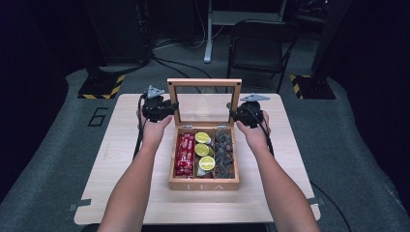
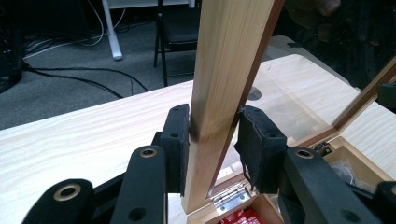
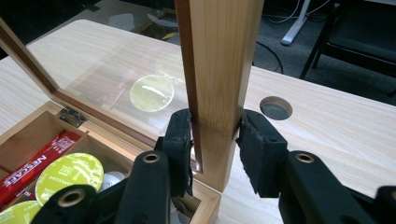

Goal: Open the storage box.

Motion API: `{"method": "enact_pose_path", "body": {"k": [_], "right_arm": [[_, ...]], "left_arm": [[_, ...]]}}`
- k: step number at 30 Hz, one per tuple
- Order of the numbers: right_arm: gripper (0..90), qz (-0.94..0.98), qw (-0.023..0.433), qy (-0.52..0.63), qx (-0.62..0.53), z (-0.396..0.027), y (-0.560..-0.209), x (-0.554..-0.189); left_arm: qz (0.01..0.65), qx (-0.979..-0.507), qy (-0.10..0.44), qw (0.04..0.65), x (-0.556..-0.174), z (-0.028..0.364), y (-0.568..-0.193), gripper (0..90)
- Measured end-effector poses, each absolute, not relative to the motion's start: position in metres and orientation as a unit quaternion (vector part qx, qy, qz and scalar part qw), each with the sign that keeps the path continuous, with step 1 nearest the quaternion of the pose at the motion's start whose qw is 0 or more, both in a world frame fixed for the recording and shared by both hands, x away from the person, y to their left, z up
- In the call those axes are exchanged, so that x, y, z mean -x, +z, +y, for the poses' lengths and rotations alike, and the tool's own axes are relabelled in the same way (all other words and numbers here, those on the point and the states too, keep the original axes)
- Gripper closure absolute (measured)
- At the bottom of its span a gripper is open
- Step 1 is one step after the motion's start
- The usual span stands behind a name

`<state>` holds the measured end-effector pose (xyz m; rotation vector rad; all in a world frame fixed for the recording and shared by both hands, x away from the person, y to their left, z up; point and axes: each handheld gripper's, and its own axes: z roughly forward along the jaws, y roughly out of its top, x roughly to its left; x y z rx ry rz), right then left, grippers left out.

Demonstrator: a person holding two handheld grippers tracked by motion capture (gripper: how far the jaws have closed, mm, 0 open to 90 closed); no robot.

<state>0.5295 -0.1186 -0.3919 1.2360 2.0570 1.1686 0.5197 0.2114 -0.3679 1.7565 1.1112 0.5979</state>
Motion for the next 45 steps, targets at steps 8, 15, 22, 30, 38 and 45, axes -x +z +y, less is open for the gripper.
{"method": "enact_pose_path", "body": {"k": [8,15,22,30,38,45], "right_arm": [[64.7,0.746,0.231,0.426,-0.456,-0.118,-0.392,-0.531],[64.7,0.744,0.229,0.429,-0.458,-0.119,-0.393,-0.534],[64.7,0.741,0.225,0.421,-0.472,-0.116,-0.39,-0.536],[64.7,0.74,0.224,0.419,-0.476,-0.115,-0.39,-0.539],[64.9,0.739,0.222,0.417,-0.48,-0.115,-0.39,-0.543],[64.9,0.737,0.223,0.413,-0.486,-0.113,-0.39,-0.545]], "left_arm": [[0.457,-0.721,0.238,0.463,-0.52,0.212,-0.372,61.5],[0.469,-0.716,0.228,0.464,-0.519,0.208,-0.38,54.7],[0.47,-0.718,0.215,0.466,-0.521,0.21,-0.387,53.9],[0.479,-0.718,0.208,0.461,-0.52,0.209,-0.397,53.3],[0.47,-0.722,0.2,0.466,-0.515,0.208,-0.399,52.3],[0.462,-0.728,0.195,0.469,-0.51,0.209,-0.398,51.8]]}}
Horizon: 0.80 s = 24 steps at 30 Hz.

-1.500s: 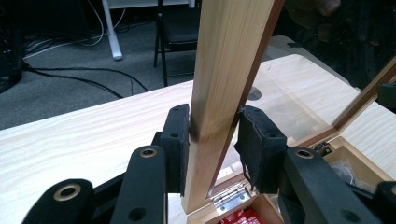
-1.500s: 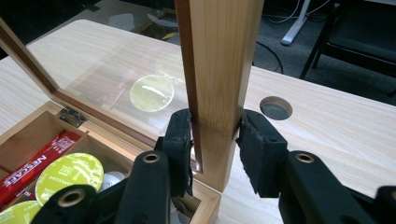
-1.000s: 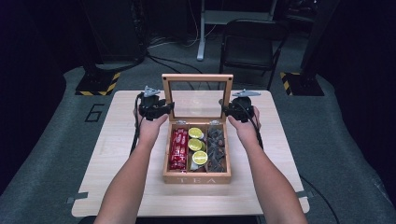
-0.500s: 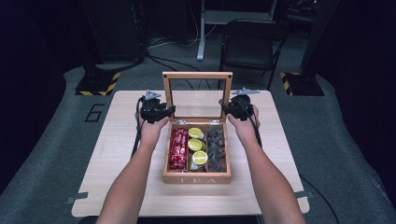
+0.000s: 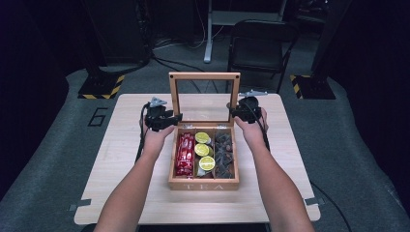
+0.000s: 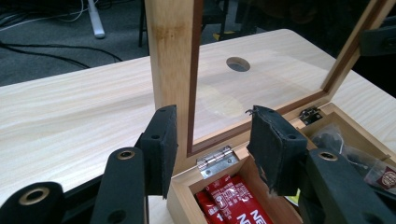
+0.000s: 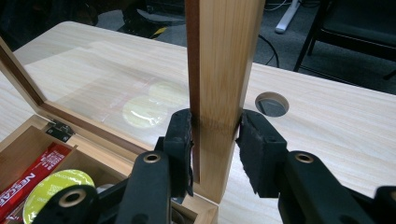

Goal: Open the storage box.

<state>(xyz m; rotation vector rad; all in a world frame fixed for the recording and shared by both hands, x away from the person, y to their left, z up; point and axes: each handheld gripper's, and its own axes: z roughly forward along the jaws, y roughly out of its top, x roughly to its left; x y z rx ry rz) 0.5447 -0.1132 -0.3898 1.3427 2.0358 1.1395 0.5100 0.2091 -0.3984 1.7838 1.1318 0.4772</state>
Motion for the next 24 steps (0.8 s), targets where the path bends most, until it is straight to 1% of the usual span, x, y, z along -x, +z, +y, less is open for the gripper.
{"method": "enact_pose_path", "body": {"k": [3,7,8,9,10,11,12,14,15,19,24], "right_arm": [[64.9,0.734,0.221,0.415,-0.491,-0.113,-0.391,-0.546],[65.0,0.735,0.219,0.412,-0.492,-0.113,-0.392,-0.549],[66.0,0.736,0.22,0.408,-0.493,-0.114,-0.393,-0.549],[72.3,0.736,0.222,0.404,-0.496,-0.114,-0.393,-0.55],[72.6,0.737,0.224,0.399,-0.497,-0.115,-0.394,-0.55],[74.3,0.734,0.216,0.404,-0.501,-0.116,-0.394,-0.551],[74.0,0.733,0.205,0.415,-0.499,-0.115,-0.395,-0.551],[75.2,0.735,0.21,0.413,-0.495,-0.111,-0.395,-0.551],[73.1,0.738,0.208,0.418,-0.487,-0.109,-0.395,-0.55],[69.6,0.749,0.22,0.405,-0.476,-0.098,-0.396,-0.548],[67.3,0.751,0.224,0.404,-0.471,-0.099,-0.395,-0.547]], "left_arm": [[0.458,-0.725,0.19,0.478,-0.508,0.208,-0.396,51.7],[0.446,-0.732,0.19,0.478,-0.506,0.207,-0.394,51.7],[0.446,-0.733,0.189,0.478,-0.506,0.207,-0.394,51.6],[0.445,-0.734,0.188,0.478,-0.505,0.207,-0.394,51.6],[0.444,-0.734,0.188,0.478,-0.505,0.207,-0.394,51.6],[0.443,-0.736,0.187,0.477,-0.503,0.207,-0.394,51.6],[0.442,-0.736,0.187,0.477,-0.503,0.207,-0.394,51.6],[0.439,-0.739,0.187,0.477,-0.502,0.207,-0.395,51.6],[0.439,-0.738,0.186,0.477,-0.502,0.207,-0.395,51.6],[0.438,-0.739,0.187,0.476,-0.5,0.207,-0.394,51.6],[0.438,-0.739,0.185,0.477,-0.498,0.209,-0.394,51.3]]}}
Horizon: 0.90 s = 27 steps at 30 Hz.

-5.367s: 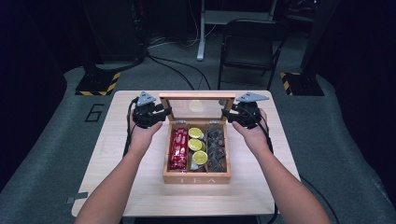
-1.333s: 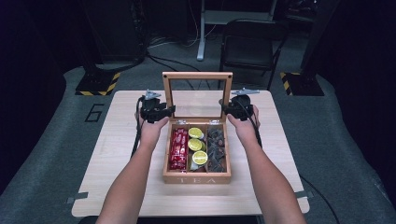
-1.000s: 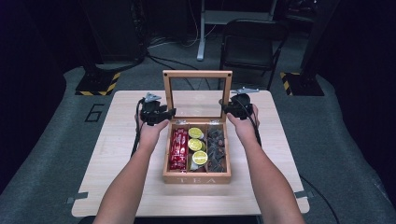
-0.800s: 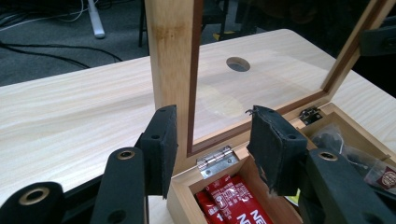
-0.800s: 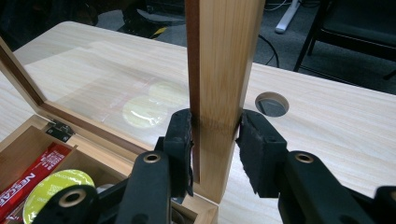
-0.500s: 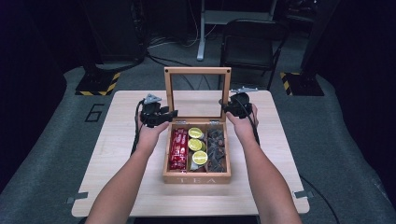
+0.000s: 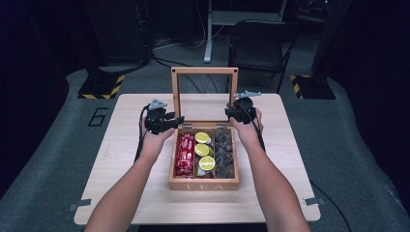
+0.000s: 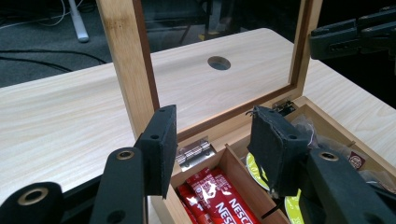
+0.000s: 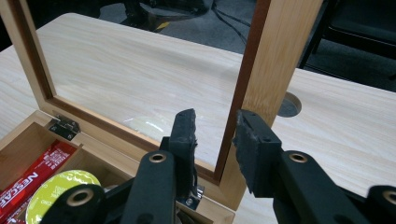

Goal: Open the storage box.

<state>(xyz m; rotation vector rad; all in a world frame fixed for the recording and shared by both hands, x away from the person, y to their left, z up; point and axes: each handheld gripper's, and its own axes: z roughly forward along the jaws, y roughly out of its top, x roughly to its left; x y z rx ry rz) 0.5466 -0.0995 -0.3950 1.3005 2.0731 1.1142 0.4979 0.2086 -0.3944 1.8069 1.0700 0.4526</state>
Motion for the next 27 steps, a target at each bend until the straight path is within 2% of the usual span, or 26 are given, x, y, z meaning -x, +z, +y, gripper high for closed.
{"method": "enact_pose_path", "body": {"k": [6,12,18,27], "right_arm": [[61.1,0.748,0.222,0.414,-0.469,-0.102,-0.389,-0.539],[49.0,0.755,0.21,0.419,-0.459,-0.101,-0.389,-0.531],[41.1,0.765,0.206,0.423,-0.44,-0.099,-0.395,-0.525],[36.8,0.781,0.189,0.433,-0.408,-0.082,-0.395,-0.508]], "left_arm": [[0.431,-0.743,0.185,0.478,-0.493,0.213,-0.392,49.7],[0.428,-0.747,0.181,0.476,-0.489,0.218,-0.392,48.3],[0.426,-0.749,0.187,0.473,-0.488,0.225,-0.392,47.1],[0.431,-0.743,0.186,0.478,-0.484,0.234,-0.392,44.6]]}}
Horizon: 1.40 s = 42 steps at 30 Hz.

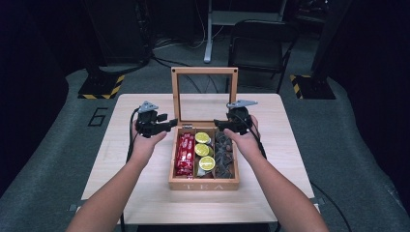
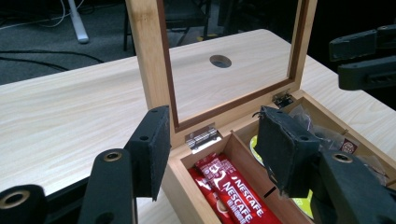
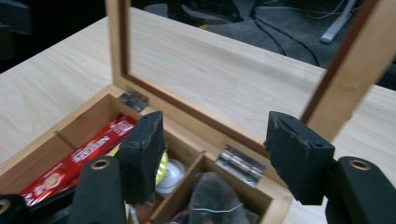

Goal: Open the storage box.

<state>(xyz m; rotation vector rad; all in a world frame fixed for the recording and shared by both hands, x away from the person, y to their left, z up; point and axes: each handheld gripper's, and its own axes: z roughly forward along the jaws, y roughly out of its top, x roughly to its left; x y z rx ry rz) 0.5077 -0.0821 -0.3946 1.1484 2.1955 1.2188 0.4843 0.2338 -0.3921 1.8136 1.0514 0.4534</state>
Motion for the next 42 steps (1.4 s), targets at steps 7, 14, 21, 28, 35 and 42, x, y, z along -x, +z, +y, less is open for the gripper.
{"method": "enact_pose_path", "body": {"k": [7,14,21,28,35,42], "right_arm": [[35.4,0.797,0.186,0.432,-0.378,-0.072,-0.393,-0.489],[34.0,0.806,0.17,0.442,-0.354,-0.066,-0.393,-0.471],[29.8,0.821,0.169,0.433,-0.331,-0.066,-0.401,-0.454],[28.7,0.829,0.169,0.427,-0.319,-0.066,-0.405,-0.445],[27.8,0.835,0.168,0.424,-0.308,-0.062,-0.405,-0.439],[27.7,0.84,0.175,0.417,-0.301,-0.057,-0.41,-0.434]], "left_arm": [[0.427,-0.744,0.197,0.474,-0.478,0.237,-0.392,41.0],[0.43,-0.743,0.203,0.471,-0.476,0.239,-0.389,39.7],[0.425,-0.744,0.205,0.473,-0.471,0.237,-0.386,39.6],[0.423,-0.744,0.201,0.477,-0.467,0.236,-0.384,36.4],[0.416,-0.745,0.192,0.484,-0.467,0.237,-0.383,35.0],[0.417,-0.748,0.185,0.481,-0.465,0.238,-0.383,34.3]]}}
